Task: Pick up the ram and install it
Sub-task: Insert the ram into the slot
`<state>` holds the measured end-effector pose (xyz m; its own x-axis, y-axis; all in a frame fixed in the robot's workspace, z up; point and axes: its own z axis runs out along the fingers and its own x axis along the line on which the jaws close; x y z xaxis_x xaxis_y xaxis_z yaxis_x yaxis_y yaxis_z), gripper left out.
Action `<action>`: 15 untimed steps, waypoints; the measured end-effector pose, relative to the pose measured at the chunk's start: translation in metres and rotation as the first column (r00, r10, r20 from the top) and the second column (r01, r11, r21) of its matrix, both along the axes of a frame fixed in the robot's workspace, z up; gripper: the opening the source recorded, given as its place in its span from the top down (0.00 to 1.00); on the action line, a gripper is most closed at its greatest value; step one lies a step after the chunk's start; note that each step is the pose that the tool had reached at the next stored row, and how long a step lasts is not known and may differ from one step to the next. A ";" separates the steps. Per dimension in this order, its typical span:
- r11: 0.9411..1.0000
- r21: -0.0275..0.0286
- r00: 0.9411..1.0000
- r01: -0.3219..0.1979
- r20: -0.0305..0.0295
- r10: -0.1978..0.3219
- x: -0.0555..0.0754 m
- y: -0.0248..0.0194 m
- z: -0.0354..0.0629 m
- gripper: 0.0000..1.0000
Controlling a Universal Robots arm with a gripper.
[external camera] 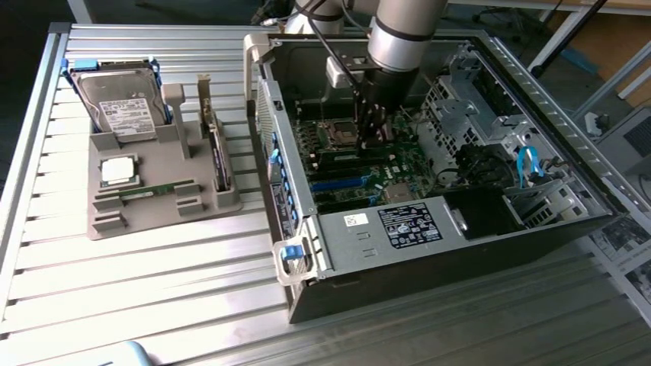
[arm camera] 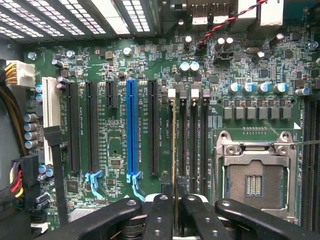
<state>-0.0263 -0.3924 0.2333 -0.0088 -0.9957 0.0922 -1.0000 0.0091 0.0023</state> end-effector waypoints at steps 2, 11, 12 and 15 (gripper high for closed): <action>1.000 0.003 1.000 0.000 0.000 0.000 0.000 -0.0006 -0.0010 0.87; 1.000 0.007 1.000 0.000 0.000 0.000 0.003 -0.0037 -0.0015 0.87; 1.000 0.008 1.000 0.000 0.000 0.000 0.003 -0.0037 -0.0016 0.87; 1.000 0.008 1.000 0.000 0.000 0.000 0.003 -0.0044 -0.0016 0.87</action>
